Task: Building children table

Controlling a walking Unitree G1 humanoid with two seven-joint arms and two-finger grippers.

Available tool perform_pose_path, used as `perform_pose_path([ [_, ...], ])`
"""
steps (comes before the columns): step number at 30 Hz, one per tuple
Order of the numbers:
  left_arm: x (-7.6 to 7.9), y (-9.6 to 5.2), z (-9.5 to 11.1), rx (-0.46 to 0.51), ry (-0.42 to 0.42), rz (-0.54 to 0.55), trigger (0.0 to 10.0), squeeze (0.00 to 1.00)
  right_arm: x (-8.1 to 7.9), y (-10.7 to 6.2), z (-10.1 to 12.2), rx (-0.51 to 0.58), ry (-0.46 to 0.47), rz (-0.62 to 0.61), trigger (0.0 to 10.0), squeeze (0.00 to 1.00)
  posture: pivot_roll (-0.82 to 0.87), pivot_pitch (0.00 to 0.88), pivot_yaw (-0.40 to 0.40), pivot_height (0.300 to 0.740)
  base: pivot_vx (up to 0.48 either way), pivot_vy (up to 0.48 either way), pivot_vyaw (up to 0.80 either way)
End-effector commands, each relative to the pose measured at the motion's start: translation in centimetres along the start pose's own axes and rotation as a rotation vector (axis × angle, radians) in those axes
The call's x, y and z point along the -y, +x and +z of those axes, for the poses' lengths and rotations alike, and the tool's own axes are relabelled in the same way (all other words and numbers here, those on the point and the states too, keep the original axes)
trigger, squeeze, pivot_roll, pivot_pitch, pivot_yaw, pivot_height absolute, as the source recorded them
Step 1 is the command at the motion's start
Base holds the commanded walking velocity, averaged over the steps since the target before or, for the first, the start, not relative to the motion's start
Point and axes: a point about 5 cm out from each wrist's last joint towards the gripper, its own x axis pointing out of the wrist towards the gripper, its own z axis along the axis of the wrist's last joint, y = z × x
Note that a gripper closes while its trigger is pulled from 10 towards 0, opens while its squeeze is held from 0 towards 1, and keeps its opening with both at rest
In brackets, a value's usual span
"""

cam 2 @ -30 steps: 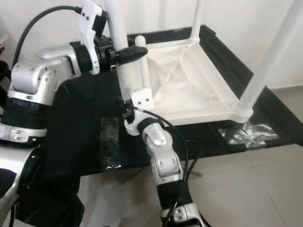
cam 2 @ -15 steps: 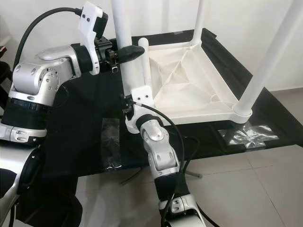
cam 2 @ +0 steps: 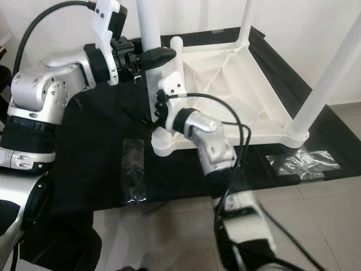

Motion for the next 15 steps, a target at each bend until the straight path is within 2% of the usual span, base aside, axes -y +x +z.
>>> perform_pose_path([
  [1, 0.1, 0.0, -1.4, -0.059, -0.022, 0.004, 0.0, 0.00, 0.2, 0.2, 0.2, 0.007, 0.003, 0.038, 10.0, 0.00, -0.03, 0.098, 0.047, 0.740, 0.000, 0.000, 0.00],
  [6, 0.3, -0.1, -1.3, -0.062, -0.019, -0.001, 0.0, 0.00, 1.4, -0.3, 0.6, -0.008, 0.020, 0.116, 10.0, 0.00, 0.01, 0.104, 0.038, 0.740, 0.000, 0.000, 0.00],
  [9, 0.3, -0.1, -1.3, -0.062, -0.019, -0.001, 0.0, 0.00, 1.4, -0.3, 0.6, -0.008, 0.020, 0.116, 10.0, 0.00, 0.01, 0.104, 0.038, 0.740, 0.000, 0.000, 0.00],
  [10, 0.3, -0.2, -1.2, -0.066, -0.016, -0.004, 0.0, 0.00, 1.8, -0.4, 0.7, -0.017, 0.027, 0.140, 4.3, 0.00, 0.01, 0.103, 0.039, 0.740, 0.000, 0.000, 0.00],
  [11, 0.3, -0.3, -1.2, -0.071, -0.012, -0.007, 0.0, 0.00, 2.2, -0.7, 0.7, -0.017, 0.044, 0.164, 0.0, 0.00, 0.01, 0.104, 0.040, 0.740, 0.000, 0.000, 0.00],
  [15, 0.4, -0.3, -1.1, -0.075, -0.007, -0.014, 0.0, 0.00, 2.6, -1.2, 0.4, -0.028, 0.075, 0.196, 0.0, 0.00, 0.01, 0.102, 0.040, 0.740, 0.000, 0.000, 0.00],
])
